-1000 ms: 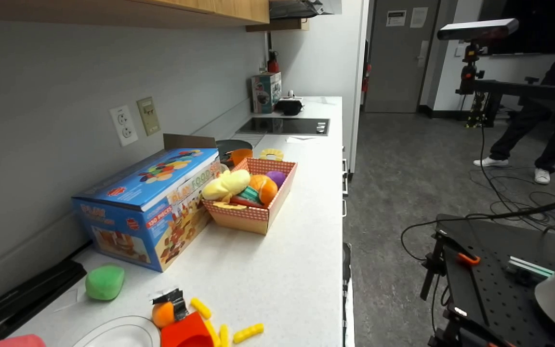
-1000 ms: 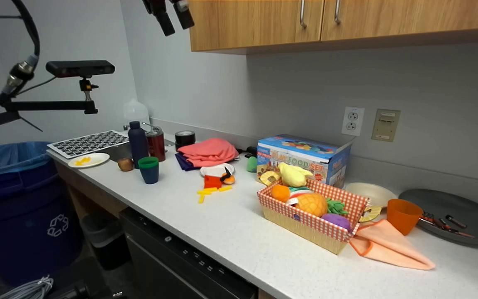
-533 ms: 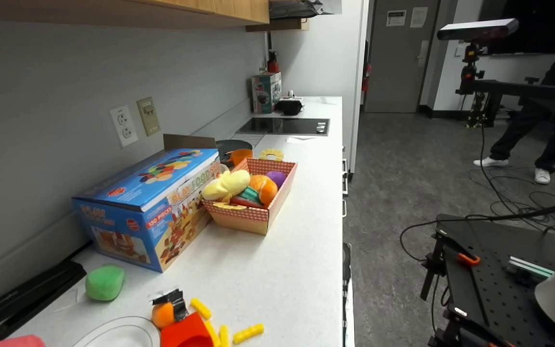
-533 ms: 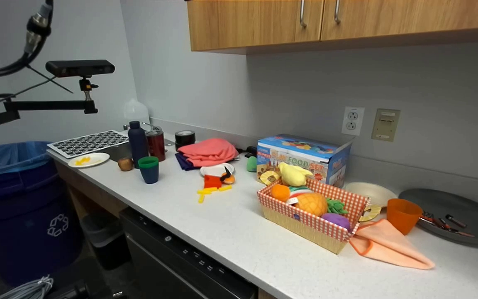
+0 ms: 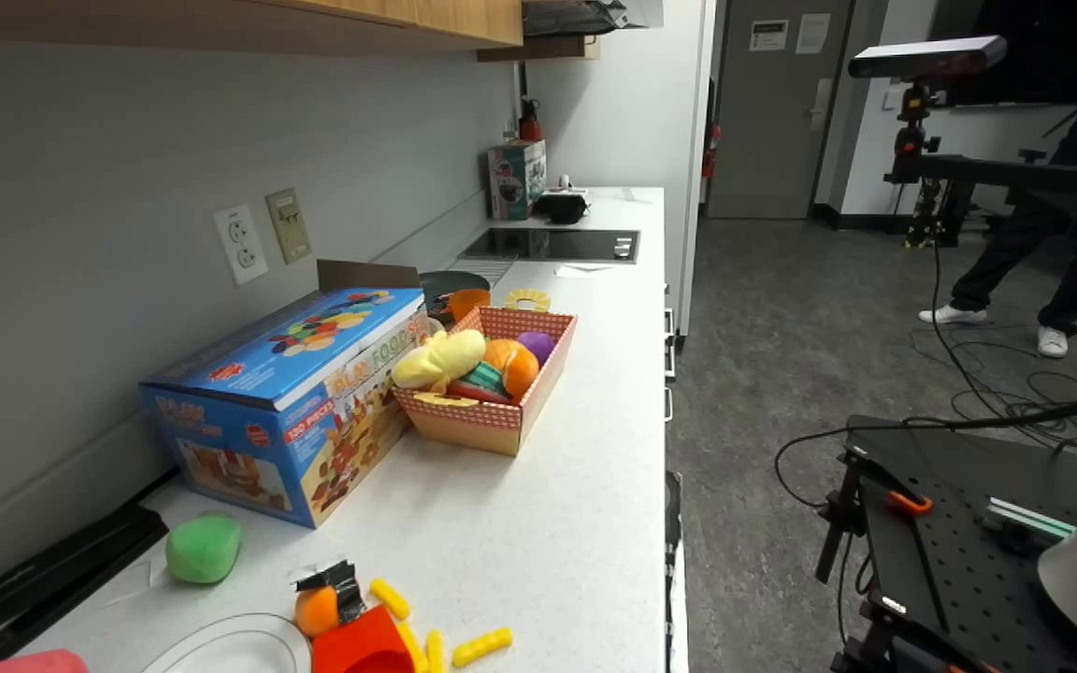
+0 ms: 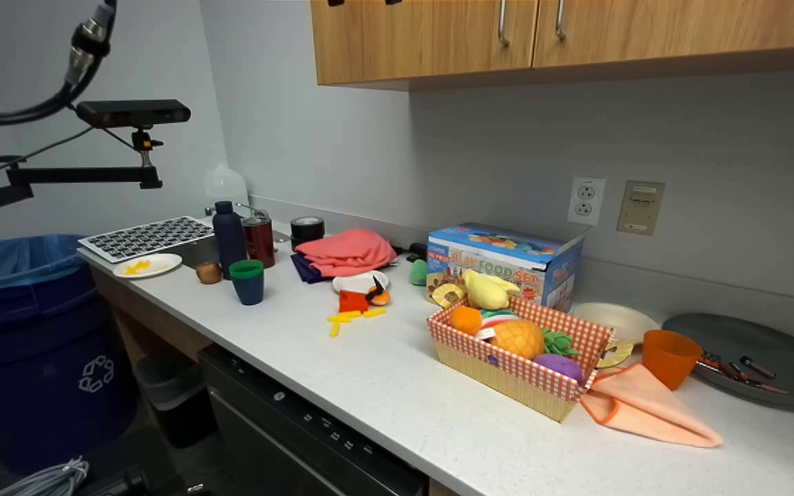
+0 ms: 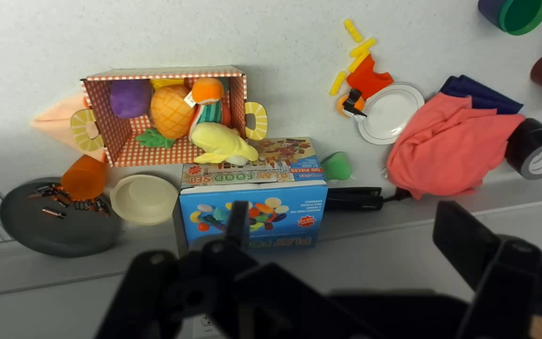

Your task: Open the left upper cabinet door

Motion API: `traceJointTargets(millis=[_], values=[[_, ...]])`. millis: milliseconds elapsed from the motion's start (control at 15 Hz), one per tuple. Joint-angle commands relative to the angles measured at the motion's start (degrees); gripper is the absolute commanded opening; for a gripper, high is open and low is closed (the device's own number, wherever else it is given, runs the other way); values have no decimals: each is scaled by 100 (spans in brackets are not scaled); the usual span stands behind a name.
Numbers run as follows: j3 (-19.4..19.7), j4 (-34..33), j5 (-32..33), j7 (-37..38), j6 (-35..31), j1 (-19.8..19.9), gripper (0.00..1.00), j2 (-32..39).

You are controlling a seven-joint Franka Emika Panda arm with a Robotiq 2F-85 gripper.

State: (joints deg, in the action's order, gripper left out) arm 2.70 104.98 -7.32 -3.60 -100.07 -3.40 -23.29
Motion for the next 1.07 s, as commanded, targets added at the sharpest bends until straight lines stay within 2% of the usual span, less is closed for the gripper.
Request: traceJointTargets(millis=[0,333,800,1000], values=[[-55,-32,-30,-24,22,79,100,15],[-197,260,244,324,-1037,204,100,-42],[-210,667,383,256,-2532,194,100,-64],[-241,779,473,413,-2846,230,100,-67]])
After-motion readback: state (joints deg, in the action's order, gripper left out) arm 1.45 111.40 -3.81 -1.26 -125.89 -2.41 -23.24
